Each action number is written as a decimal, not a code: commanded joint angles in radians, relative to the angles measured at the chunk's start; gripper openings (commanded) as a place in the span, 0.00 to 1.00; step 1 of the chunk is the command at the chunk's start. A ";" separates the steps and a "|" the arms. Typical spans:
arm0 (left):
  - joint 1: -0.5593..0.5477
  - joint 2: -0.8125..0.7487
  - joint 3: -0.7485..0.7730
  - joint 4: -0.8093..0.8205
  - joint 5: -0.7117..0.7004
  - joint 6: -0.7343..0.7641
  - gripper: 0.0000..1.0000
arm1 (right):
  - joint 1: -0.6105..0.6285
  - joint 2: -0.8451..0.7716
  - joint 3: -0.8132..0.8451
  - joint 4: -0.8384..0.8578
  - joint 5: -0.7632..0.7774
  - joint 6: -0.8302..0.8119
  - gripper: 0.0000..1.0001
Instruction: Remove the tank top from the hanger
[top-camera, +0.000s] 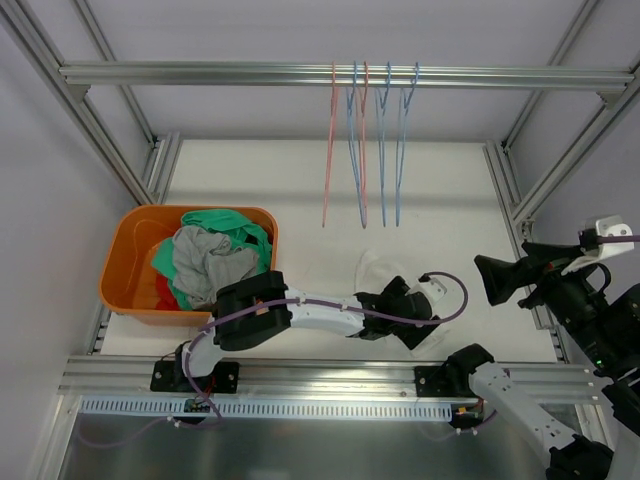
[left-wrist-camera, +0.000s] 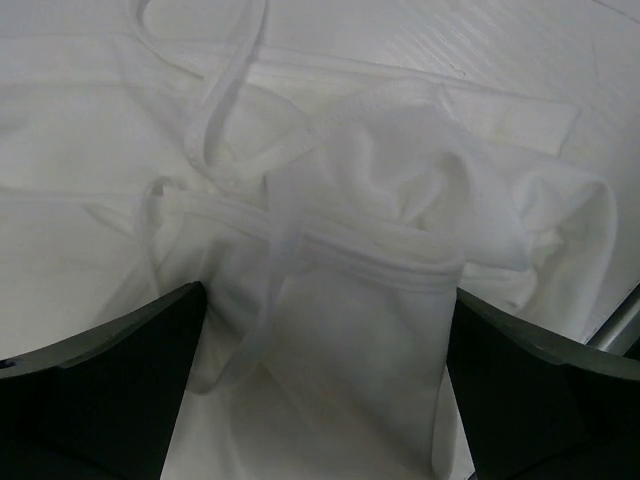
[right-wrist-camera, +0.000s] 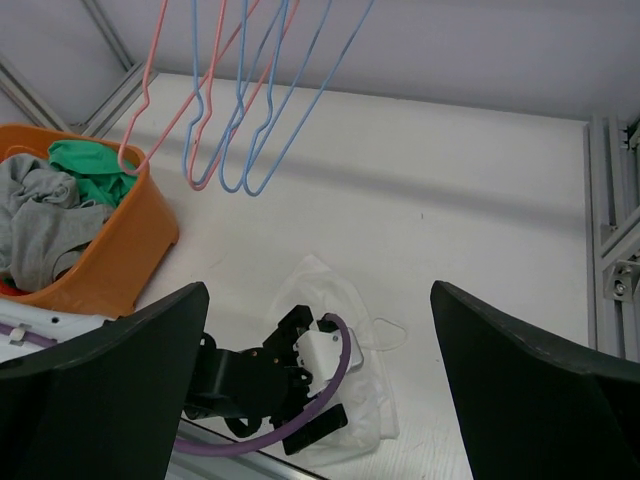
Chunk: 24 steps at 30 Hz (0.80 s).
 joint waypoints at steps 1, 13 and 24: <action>-0.010 0.041 0.021 -0.081 -0.070 -0.041 0.99 | -0.002 -0.050 0.003 0.007 -0.065 -0.007 1.00; -0.040 -0.161 -0.209 -0.138 -0.112 -0.116 0.00 | -0.002 -0.096 -0.028 0.037 0.010 -0.027 0.99; -0.066 -0.693 -0.302 -0.438 -0.456 -0.170 0.00 | -0.004 -0.087 -0.069 0.105 -0.025 -0.018 1.00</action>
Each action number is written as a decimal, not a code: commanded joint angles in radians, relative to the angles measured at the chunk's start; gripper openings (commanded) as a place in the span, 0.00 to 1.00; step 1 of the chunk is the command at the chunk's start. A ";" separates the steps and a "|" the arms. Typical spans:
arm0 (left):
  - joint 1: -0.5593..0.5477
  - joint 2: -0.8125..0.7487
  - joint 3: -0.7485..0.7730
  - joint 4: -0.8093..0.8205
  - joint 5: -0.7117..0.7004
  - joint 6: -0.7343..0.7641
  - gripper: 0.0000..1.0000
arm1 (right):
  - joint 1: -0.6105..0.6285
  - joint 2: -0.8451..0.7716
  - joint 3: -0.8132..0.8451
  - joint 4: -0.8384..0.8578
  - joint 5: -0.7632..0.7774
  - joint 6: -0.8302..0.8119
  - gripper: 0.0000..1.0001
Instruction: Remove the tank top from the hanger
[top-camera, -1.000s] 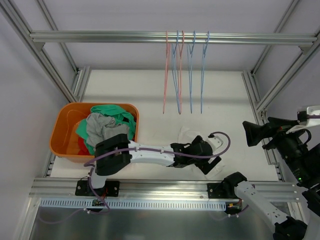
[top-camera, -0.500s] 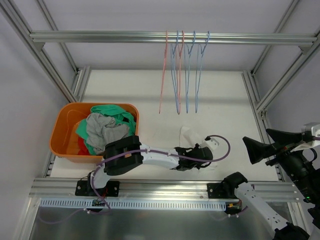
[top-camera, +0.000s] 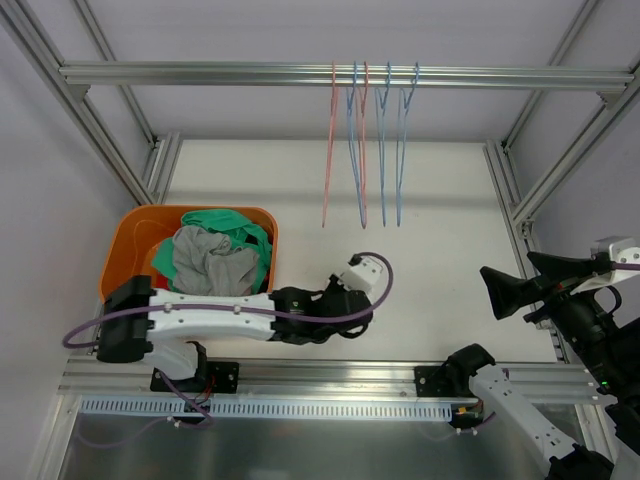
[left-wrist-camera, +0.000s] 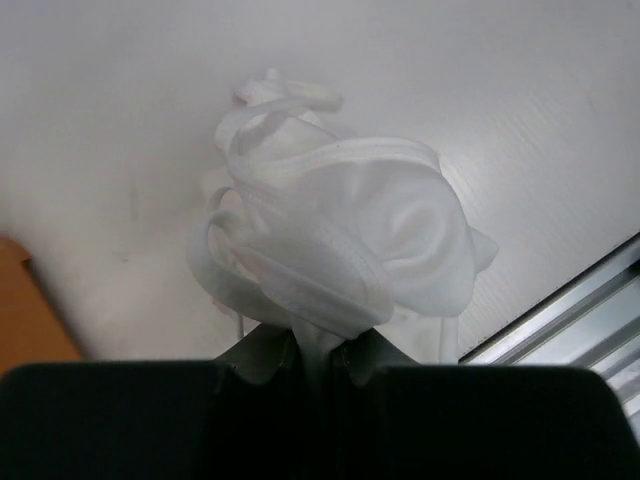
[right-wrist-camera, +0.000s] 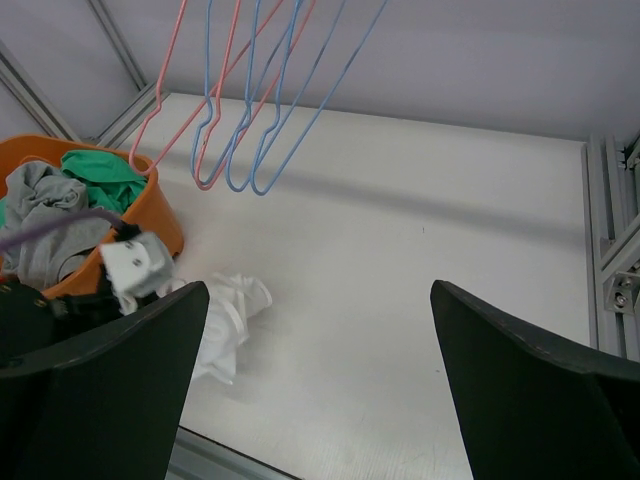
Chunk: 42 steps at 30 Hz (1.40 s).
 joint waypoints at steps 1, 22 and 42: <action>-0.008 -0.157 0.031 -0.162 -0.189 -0.045 0.00 | -0.002 0.023 -0.005 0.079 -0.009 -0.009 0.99; 0.386 -0.462 0.314 -0.481 -0.384 0.051 0.00 | -0.004 0.043 0.011 0.127 -0.040 -0.011 1.00; 0.771 -0.482 -0.185 -0.475 -0.031 -0.366 0.00 | -0.002 0.076 -0.081 0.188 -0.137 0.004 1.00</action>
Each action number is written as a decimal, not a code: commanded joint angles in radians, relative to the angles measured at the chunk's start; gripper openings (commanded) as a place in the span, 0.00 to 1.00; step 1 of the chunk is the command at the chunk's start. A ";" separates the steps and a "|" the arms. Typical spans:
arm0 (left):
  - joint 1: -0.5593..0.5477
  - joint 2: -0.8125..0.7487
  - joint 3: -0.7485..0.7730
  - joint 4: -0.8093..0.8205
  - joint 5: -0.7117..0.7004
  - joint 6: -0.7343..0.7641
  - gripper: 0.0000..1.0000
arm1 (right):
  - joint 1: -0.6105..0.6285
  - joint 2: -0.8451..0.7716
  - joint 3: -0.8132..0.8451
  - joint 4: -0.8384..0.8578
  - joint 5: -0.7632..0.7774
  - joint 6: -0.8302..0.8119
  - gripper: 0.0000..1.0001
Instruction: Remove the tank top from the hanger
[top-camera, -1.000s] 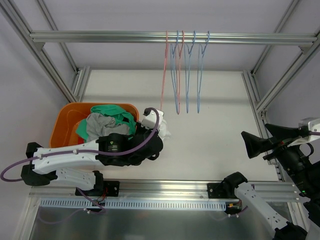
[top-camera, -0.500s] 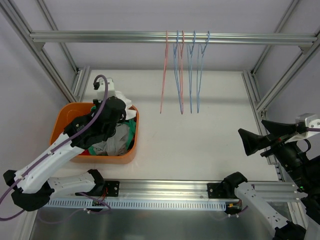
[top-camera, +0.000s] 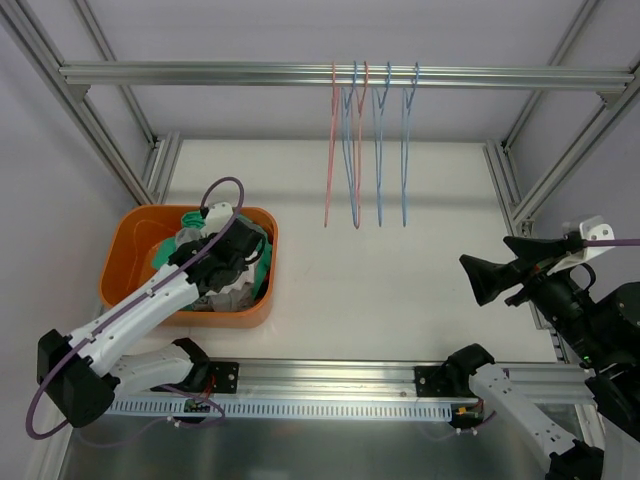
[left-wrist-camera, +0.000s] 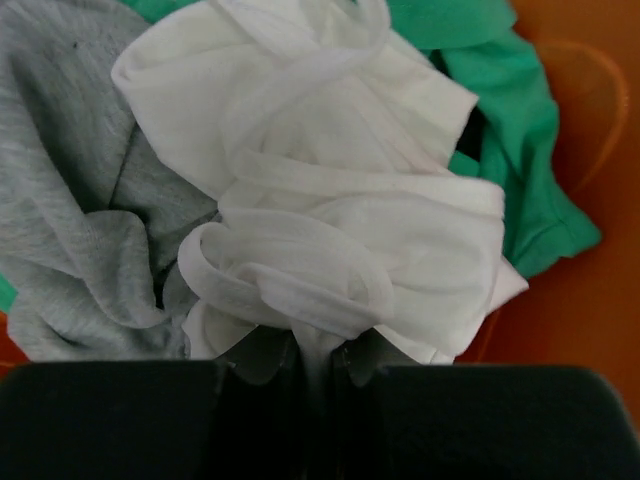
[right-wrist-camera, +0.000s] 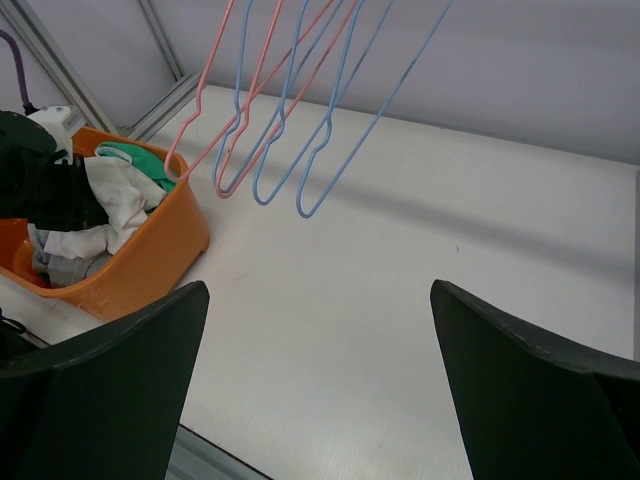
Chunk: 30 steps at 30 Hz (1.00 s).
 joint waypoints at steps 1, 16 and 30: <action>0.042 0.048 -0.043 0.021 0.033 -0.096 0.00 | -0.003 0.029 -0.017 0.073 -0.049 0.013 1.00; 0.223 -0.081 -0.115 0.196 0.366 0.067 0.49 | -0.003 0.008 -0.050 0.059 -0.044 0.002 0.99; 0.249 -0.139 0.292 -0.022 0.222 0.277 0.99 | -0.003 0.070 -0.039 -0.053 0.144 -0.021 1.00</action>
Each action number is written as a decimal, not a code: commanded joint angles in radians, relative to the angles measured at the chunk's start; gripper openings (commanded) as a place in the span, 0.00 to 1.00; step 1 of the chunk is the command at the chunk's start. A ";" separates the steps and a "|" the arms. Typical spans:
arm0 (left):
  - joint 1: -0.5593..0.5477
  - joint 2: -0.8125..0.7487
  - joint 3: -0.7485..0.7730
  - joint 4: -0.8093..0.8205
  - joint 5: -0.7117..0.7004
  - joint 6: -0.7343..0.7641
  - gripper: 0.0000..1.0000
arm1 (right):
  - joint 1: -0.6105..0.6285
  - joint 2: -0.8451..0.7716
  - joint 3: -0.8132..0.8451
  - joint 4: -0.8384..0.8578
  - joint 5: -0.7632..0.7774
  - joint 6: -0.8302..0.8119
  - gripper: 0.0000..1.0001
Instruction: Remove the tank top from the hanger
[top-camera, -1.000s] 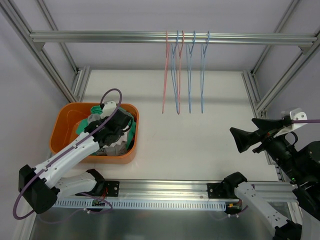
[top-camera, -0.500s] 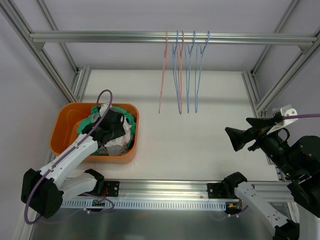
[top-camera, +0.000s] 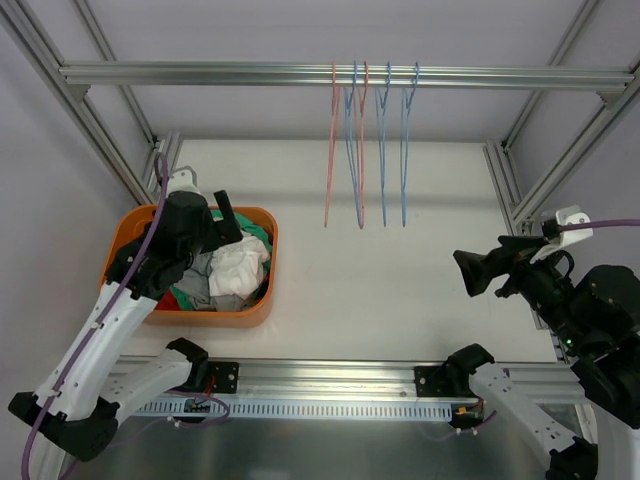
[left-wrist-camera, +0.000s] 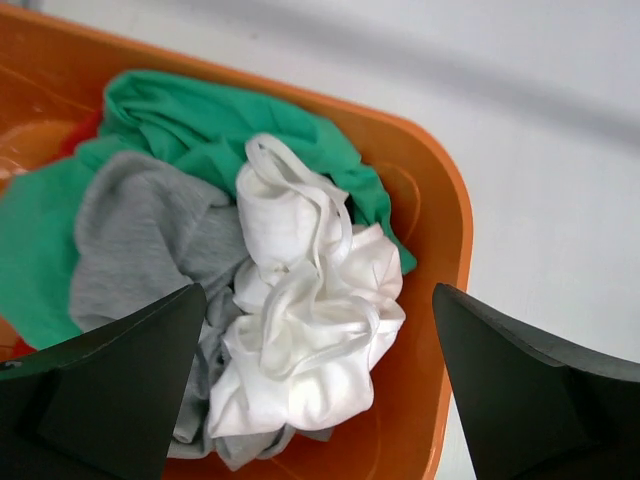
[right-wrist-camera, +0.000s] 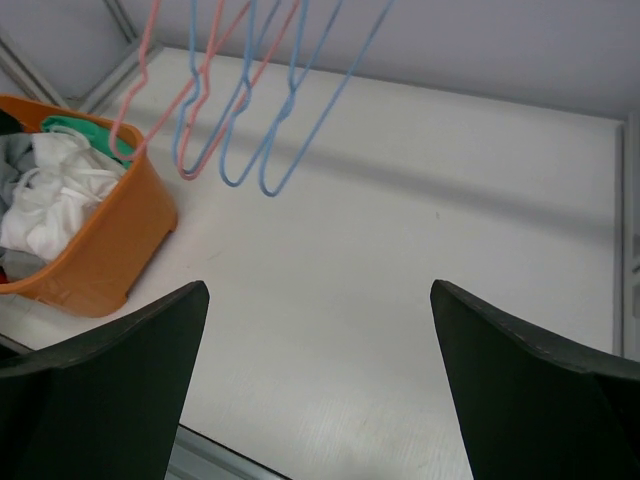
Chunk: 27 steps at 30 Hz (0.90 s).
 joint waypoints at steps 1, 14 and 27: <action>0.058 0.021 0.119 -0.066 -0.063 0.105 0.99 | -0.003 0.049 0.018 -0.062 0.177 -0.016 1.00; 0.325 -0.310 0.055 -0.109 -0.009 0.293 0.98 | -0.004 -0.085 -0.121 -0.312 0.564 0.036 0.99; 0.323 -0.665 -0.012 -0.228 0.141 0.346 0.99 | -0.003 -0.232 -0.059 -0.379 0.559 0.022 0.99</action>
